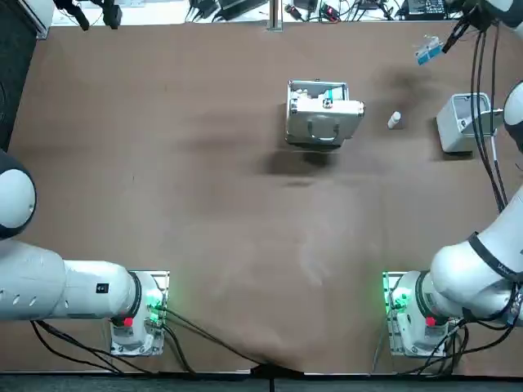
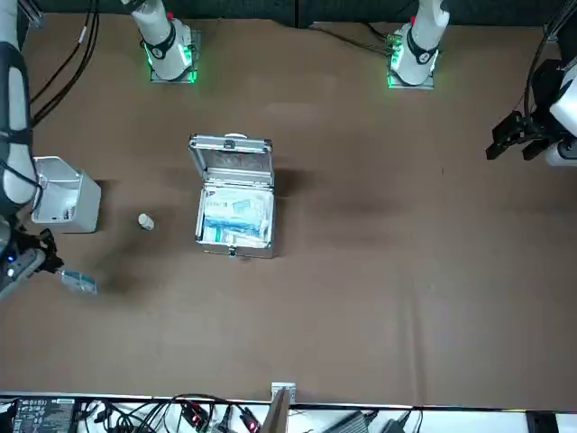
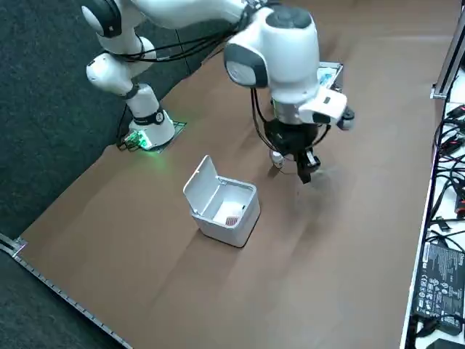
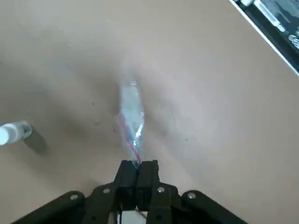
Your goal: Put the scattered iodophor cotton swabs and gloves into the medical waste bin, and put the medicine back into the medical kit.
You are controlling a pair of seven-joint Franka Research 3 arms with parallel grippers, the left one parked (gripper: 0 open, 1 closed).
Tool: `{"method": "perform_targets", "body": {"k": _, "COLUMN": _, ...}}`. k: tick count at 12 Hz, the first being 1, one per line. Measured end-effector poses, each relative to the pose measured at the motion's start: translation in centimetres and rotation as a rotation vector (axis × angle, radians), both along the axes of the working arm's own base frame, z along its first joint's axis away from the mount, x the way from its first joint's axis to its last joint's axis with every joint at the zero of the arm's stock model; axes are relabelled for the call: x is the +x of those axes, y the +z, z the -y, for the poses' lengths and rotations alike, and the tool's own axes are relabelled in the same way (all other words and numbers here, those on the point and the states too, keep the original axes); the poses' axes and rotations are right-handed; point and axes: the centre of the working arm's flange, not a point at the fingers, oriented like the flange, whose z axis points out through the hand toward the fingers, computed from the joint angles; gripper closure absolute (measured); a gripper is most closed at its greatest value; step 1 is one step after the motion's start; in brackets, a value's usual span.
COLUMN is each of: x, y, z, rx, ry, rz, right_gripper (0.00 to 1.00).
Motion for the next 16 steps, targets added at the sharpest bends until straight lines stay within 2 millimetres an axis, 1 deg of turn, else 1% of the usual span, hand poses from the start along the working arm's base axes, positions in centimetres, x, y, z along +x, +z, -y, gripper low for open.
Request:
{"method": "perform_targets", "body": {"k": 2, "x": -1.2, "y": 2.2, "z": 1.6, "rx": -0.001, "ry": -0.027, "rz": -0.015, "right_gripper": 0.99}}
{"method": "perform_targets", "body": {"k": 4, "x": -3.0, "y": 4.1, "z": 3.9, "rx": 0.004, "ry": -0.065, "rz": -0.055, "right_gripper": 0.99}}
{"method": "perform_targets", "body": {"k": 7, "x": -6.0, "y": 6.2, "z": 7.7, "rx": 0.010, "ry": -0.124, "rz": -0.121, "right_gripper": 0.99}}
{"method": "perform_targets", "body": {"k": 9, "x": -8.2, "y": 7.0, "z": 9.8, "rx": 0.020, "ry": -0.146, "rz": -0.186, "right_gripper": 0.99}}
{"method": "perform_targets", "body": {"k": 10, "x": -9.3, "y": 7.0, "z": 10.9, "rx": 0.030, "ry": -0.156, "rz": -0.221, "right_gripper": 0.99}}
{"method": "perform_targets", "body": {"k": 11, "x": -11.0, "y": 6.1, "z": 12.8, "rx": 0.051, "ry": -0.166, "rz": -0.272, "right_gripper": 0.99}}
{"method": "perform_targets", "body": {"k": 12, "x": -11.6, "y": 5.2, "z": 13.3, "rx": 0.056, "ry": -0.163, "rz": -0.297, "right_gripper": 0.99}}
{"method": "perform_targets", "body": {"k": 15, "x": -12.3, "y": 1.9, "z": 13.6, "rx": 0.041, "ry": -0.148, "rz": -0.374, "right_gripper": 0.99}}
{"method": "perform_targets", "body": {"k": 16, "x": -12.3, "y": 0.9, "z": 13.6, "rx": 0.039, "ry": -0.140, "rz": -0.392, "right_gripper": 0.96}}
